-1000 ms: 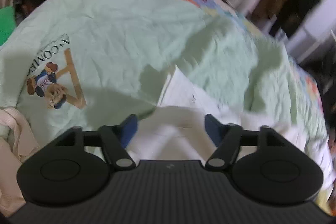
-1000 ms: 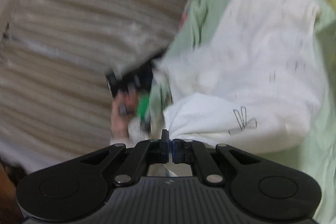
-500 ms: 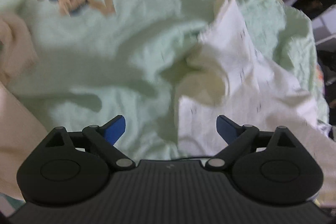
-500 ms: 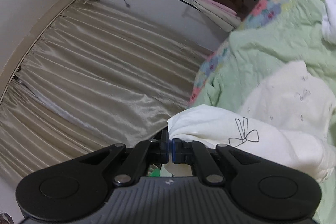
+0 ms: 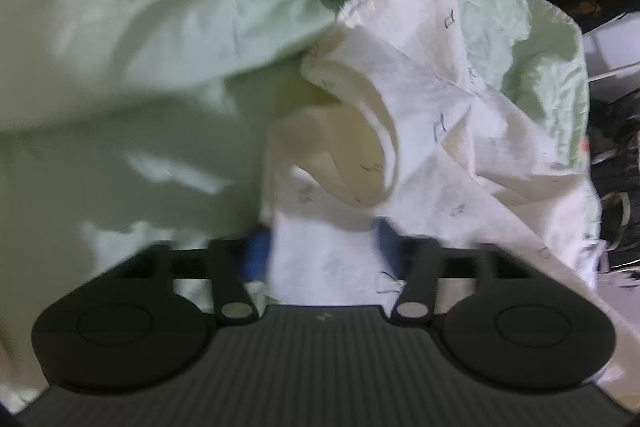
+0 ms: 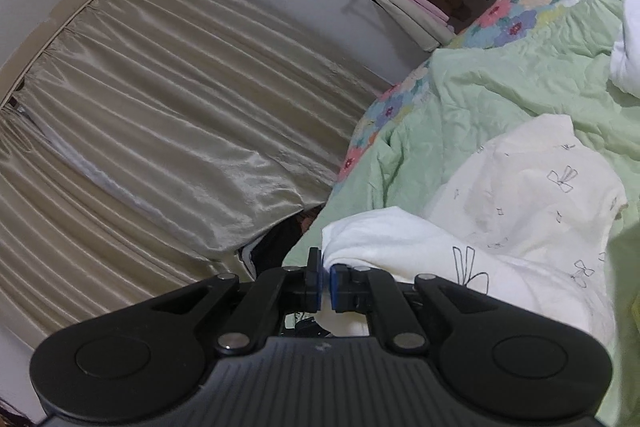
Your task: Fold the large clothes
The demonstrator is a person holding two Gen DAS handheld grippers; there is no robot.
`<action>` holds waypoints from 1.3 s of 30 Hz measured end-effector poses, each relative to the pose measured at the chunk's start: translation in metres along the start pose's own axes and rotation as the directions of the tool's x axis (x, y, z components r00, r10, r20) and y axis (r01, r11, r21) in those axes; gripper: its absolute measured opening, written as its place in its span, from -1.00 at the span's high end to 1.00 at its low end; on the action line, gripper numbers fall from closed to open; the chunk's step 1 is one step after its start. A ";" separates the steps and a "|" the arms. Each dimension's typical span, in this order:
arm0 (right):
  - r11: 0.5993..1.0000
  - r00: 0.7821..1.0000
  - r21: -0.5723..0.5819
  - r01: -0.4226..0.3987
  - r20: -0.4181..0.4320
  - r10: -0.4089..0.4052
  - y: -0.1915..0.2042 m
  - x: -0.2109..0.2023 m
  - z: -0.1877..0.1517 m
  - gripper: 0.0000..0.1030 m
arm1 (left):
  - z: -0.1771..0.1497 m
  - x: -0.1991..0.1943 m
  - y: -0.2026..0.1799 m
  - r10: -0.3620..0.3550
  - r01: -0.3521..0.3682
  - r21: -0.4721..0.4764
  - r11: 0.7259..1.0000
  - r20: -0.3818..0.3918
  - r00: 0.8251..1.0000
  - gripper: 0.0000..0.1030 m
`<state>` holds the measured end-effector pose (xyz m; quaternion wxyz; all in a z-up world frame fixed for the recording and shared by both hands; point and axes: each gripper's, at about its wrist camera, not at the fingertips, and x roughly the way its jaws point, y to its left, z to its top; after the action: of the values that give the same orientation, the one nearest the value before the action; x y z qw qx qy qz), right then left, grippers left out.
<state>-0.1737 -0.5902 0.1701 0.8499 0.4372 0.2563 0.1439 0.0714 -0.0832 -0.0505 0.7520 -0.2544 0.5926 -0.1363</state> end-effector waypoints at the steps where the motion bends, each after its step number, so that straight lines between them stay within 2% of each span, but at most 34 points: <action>1: 1.000 1.000 -0.004 0.011 0.000 -0.011 -0.002 0.001 0.000 0.88 | 0.001 -0.002 0.000 -0.003 0.003 0.002 1.000 0.010 1.000 0.66; 2: 1.000 1.000 -0.006 0.026 0.004 -0.026 -0.005 0.003 0.000 0.88 | 0.002 -0.005 0.001 -0.019 0.019 0.002 1.000 0.018 1.000 0.95; 4: 0.998 0.998 -0.008 0.059 0.012 -0.059 -0.012 0.007 0.002 0.88 | 0.007 -0.012 0.003 -0.100 0.100 -0.010 0.995 0.021 0.995 0.94; 9: 0.992 0.992 0.023 0.125 0.020 -0.126 -0.038 0.024 0.014 0.88 | 0.026 -0.027 -0.024 -0.171 0.169 0.051 0.984 0.042 0.984 0.94; 13: 0.991 0.990 0.056 0.124 0.056 -0.127 -0.051 0.029 0.030 0.88 | 0.045 -0.038 -0.045 -0.272 0.269 0.053 0.962 0.051 0.961 0.94; 17: 0.999 0.989 0.018 0.050 0.140 -0.052 -0.037 0.018 0.043 0.88 | 0.061 -0.067 -0.068 -0.390 0.385 0.065 0.921 0.102 0.915 0.94; 19: 1.000 0.986 -0.029 -0.001 0.166 0.006 -0.022 0.007 0.042 0.88 | 0.066 -0.093 -0.073 -0.465 0.460 0.067 0.885 0.138 0.875 0.94; 21: 0.996 0.980 -0.079 -0.052 0.186 0.066 -0.007 -0.005 0.040 0.88 | 0.064 -0.105 -0.072 -0.486 0.481 0.070 0.874 0.152 0.861 0.95; 23: 0.991 0.976 -0.102 -0.088 0.190 0.106 0.004 -0.017 0.032 0.88 | 0.057 -0.131 -0.066 -0.520 0.515 0.080 0.854 0.185 0.834 0.95; 25: 0.987 0.973 -0.115 -0.117 0.186 0.137 0.012 -0.028 0.023 0.87 | 0.049 -0.145 -0.059 -0.538 0.535 0.077 0.842 0.196 0.820 0.95; 27: 0.981 0.972 -0.110 -0.159 0.158 0.176 0.019 -0.043 0.006 0.87 | 0.033 -0.168 -0.044 -0.569 0.568 0.075 0.820 0.221 0.792 0.95; 30: 0.974 0.970 -0.070 -0.214 0.098 0.220 0.017 -0.064 -0.026 0.86 | -0.007 -0.203 -0.010 -0.577 0.589 0.047 0.807 0.274 0.769 0.95; 33: 0.966 0.967 0.055 -0.253 0.000 0.253 -0.001 -0.079 -0.072 0.84 | -0.052 -0.230 0.046 -0.527 0.584 -0.065 0.809 0.359 0.770 0.94; 35: 0.968 0.970 0.107 -0.227 -0.059 0.234 -0.016 -0.088 -0.108 0.83 | -0.067 -0.242 0.074 -0.477 0.568 -0.128 0.813 0.414 0.775 0.94; 37: 0.973 0.976 0.148 -0.176 -0.102 0.192 -0.032 -0.089 -0.137 0.83 | -0.068 -0.251 0.089 -0.434 0.543 -0.154 0.826 0.441 0.786 0.95; 39: 0.968 0.976 0.202 -0.146 -0.128 0.174 -0.049 -0.084 -0.157 0.83 | -0.065 -0.256 0.095 -0.413 0.529 -0.151 0.835 0.463 0.784 0.95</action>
<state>-0.3306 -0.5528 0.0796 0.7687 0.5247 0.2937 0.2180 -0.0672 0.1116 0.0974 0.7582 -0.5194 0.3499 -0.1817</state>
